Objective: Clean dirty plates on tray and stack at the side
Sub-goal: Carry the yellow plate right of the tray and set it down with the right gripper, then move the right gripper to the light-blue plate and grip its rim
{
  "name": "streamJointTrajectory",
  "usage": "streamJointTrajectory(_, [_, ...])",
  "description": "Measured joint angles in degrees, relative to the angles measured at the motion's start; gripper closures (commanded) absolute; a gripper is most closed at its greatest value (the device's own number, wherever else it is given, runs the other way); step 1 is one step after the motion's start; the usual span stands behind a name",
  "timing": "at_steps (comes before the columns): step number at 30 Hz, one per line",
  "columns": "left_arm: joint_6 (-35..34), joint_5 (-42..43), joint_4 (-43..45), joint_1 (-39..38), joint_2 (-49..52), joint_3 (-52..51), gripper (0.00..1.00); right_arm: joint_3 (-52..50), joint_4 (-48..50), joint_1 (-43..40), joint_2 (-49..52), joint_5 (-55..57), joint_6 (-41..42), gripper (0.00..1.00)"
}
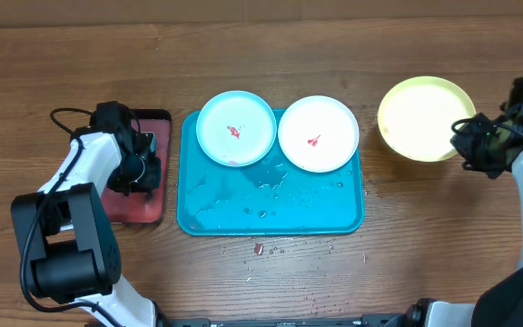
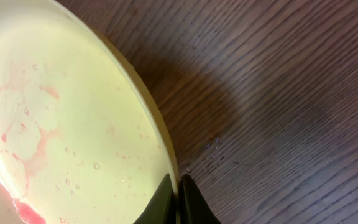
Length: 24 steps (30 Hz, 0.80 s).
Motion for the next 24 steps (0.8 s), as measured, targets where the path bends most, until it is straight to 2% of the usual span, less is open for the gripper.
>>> streamJointTrajectory(1, [-0.2,-0.2,-0.1,0.0,0.0,0.0,0.60,0.0,0.0,-0.5,0.3,-0.8,-0.8,0.96])
streamJointTrajectory(2, [-0.3,-0.3,-0.3,0.0,0.0,0.0,0.50,0.0,-0.1,-0.8,0.6,-1.3,-1.4,0.96])
streamJointTrajectory(7, [-2.1,-1.1,-3.3,0.0,0.0,1.8,0.17,0.0,-0.8,-1.2,3.0,-4.0,-3.4,0.96])
streamJointTrajectory(9, [-2.6,-1.3,-4.1,0.0,-0.2,3.6,0.00,0.0,-0.9,-1.2,4.8,-4.5,-3.8,0.96])
streamJointTrajectory(24, [-6.1,0.8,-6.3,0.0,-3.8,5.9,0.00,-0.1,-1.1,-1.2,17.9,-3.2,-4.6,0.95])
